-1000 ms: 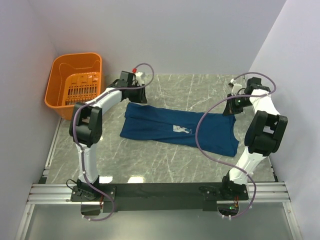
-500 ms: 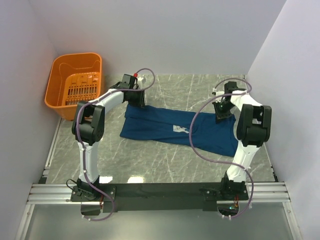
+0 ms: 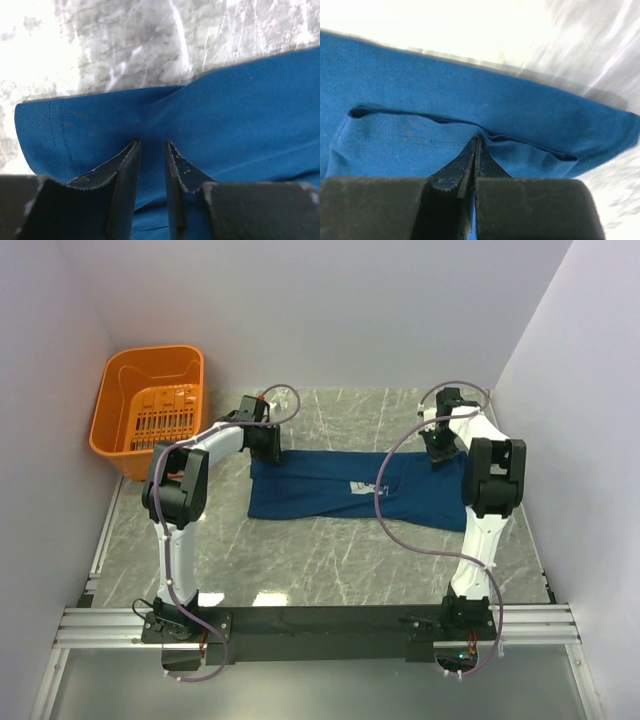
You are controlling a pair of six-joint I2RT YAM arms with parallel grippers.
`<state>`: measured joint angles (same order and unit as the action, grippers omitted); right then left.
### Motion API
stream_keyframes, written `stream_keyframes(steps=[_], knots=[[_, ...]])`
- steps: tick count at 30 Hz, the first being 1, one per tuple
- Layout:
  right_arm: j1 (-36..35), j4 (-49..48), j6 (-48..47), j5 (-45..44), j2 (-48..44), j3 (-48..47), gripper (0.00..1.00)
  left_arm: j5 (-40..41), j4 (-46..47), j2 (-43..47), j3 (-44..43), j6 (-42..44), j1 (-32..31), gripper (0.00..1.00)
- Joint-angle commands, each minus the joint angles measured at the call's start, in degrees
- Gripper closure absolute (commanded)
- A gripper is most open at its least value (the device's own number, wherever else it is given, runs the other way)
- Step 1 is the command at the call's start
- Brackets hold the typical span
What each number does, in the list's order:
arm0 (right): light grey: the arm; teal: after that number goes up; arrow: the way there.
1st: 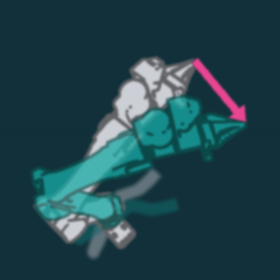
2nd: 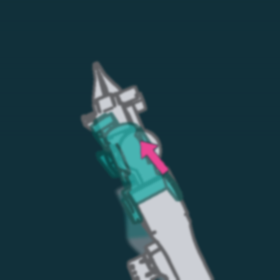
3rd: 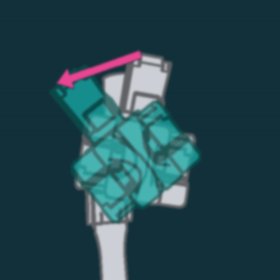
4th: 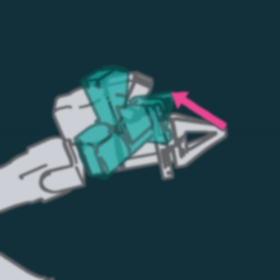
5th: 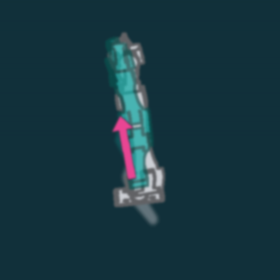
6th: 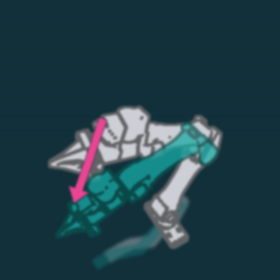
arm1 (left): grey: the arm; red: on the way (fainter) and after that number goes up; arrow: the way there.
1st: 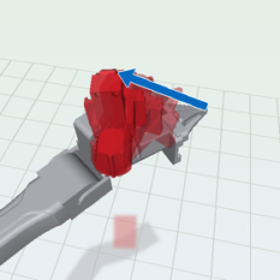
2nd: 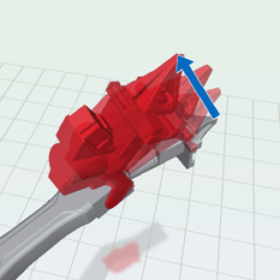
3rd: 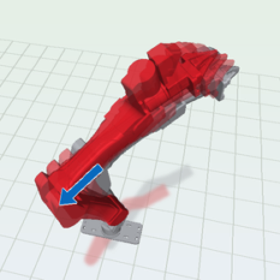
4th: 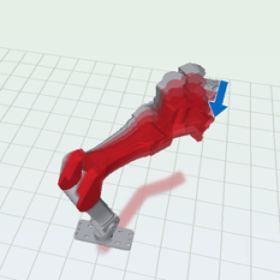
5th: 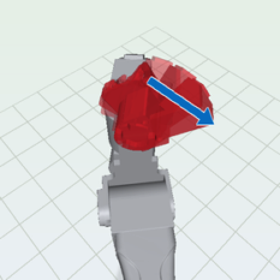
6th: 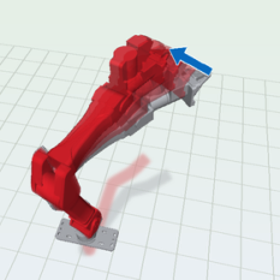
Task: Fold and stack the t-shirts
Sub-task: Fold the tshirt
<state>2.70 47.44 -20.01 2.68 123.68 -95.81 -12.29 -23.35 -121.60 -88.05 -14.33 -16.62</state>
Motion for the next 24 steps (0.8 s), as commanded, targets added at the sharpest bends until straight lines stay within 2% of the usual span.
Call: stream_keyframes(steps=[1,4,10,12,14,16,17,19,20,21,24], knots=[[-1.29,-0.34,-2.22,-3.99,4.63,-7.18,1.0,3.15,-1.69,0.84,3.58,-2.28,1.24,0.67],[-2.26,1.69,-3.28,-5.05,9.02,-17.88,1.0,3.5,-0.99,2.77,8.14,-3.77,1.59,0.67],[-6.74,0.99,-5.65,-8.39,15.89,-31.08,0.98,5.96,1.03,8.22,15.88,-6.5,1.59,0.67],[-7.44,0.9,-5.92,-8.39,15.72,-33.12,0.96,5.79,1.47,9.8,15.81,-6.42,1.77,0.65],[-7.45,0.29,-5.74,-6.03,12.23,-33.74,0.88,5.09,2.7,11.99,14.58,-6.33,1.77,0.64],[-7.45,-1.03,-6.35,-0.94,8.18,-30.34,0.83,4.13,3.23,13.31,11.87,-6.41,1.77,0.61],[-7.53,-1.21,-6.88,1.69,3.81,-28.75,0.78,2.99,3.92,14.89,10.98,-6.5,1.68,0.6],[-7.71,0.36,-10.2,12.66,-0.87,-23.41,0.73,1.4,4.98,16.82,8.79,-6.68,1.68,0.55],[-7.97,1.68,-12.14,16.79,-4.9,-21.63,0.66,0.18,6.55,19.1,8.34,-6.68,1.68,0.54],[-8.84,3.34,-15.99,25.01,-6.85,-19.78,0.64,-0.01,7.35,20.43,8.33,-6.85,1.68,0.51],[-11.39,8.36,-22.94,35.44,-14.15,-9.95,0.61,0.68,9.81,26.49,9.21,-6.33,1.68,0.48]])
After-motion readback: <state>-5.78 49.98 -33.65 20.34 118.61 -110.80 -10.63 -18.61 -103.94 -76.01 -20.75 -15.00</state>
